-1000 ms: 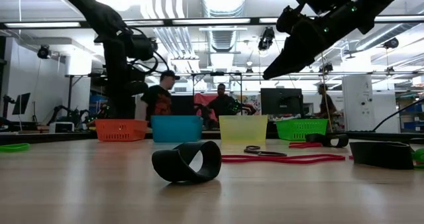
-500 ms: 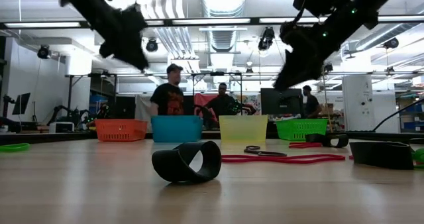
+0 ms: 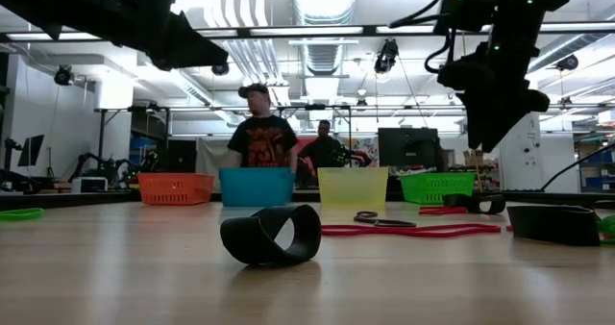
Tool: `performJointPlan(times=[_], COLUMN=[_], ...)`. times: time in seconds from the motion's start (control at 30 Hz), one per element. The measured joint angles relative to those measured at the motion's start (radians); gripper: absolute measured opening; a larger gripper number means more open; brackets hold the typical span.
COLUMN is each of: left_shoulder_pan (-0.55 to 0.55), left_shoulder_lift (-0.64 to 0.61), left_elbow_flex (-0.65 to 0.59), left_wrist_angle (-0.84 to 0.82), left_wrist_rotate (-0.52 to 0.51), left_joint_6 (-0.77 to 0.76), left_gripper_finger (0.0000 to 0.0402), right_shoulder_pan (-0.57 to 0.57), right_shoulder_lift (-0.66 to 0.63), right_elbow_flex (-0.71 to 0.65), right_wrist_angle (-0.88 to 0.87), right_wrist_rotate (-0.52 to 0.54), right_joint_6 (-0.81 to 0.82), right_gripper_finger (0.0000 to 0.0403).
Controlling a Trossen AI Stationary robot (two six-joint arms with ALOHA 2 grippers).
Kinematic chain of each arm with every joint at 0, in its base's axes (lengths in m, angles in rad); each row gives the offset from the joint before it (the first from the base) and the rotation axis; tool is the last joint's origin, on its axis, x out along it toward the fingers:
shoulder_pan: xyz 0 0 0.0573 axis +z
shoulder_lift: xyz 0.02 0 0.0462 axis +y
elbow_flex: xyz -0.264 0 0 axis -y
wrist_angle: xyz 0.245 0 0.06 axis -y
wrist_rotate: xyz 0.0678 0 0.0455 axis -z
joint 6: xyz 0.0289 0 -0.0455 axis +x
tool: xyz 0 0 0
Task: Sort rubber bands into baskets
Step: Put the black rubber band into the blue bin
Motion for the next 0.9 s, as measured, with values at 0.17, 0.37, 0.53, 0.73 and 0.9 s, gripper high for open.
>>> performJointPlan(times=[0.17, 0.37, 0.53, 0.73, 0.9], left_shoulder_pan=[0.000, 0.000, 0.001, 0.001, 0.001], left_shoulder_lift=[0.004, 0.006, 0.006, 0.007, 0.007], left_elbow_flex=[-0.003, 0.004, 0.006, 0.006, 0.006], left_wrist_angle=[-0.001, 0.000, -0.002, -0.002, -0.002], left_wrist_rotate=[0.000, -0.005, -0.006, -0.006, -0.006], left_joint_6=[0.000, 0.001, 0.004, -0.003, -0.003], left_gripper_finger=[0.0132, 0.0132, 0.0132, 0.0132, 0.0132], right_shoulder_pan=[0.000, 0.000, -0.005, -0.019, -0.036], right_shoulder_lift=[0.042, 0.166, 0.274, 0.397, 0.466], right_elbow_flex=[0.004, 0.041, 0.094, 0.123, 0.123], right_wrist_angle=[0.013, 0.031, 0.043, 0.059, 0.062], right_wrist_rotate=[-0.007, 0.029, 0.048, 0.036, 0.017], right_joint_6=[0.004, -0.059, -0.118, -0.194, -0.257], right_gripper_finger=[0.0142, 0.0146, 0.0146, 0.0150, 0.0155])
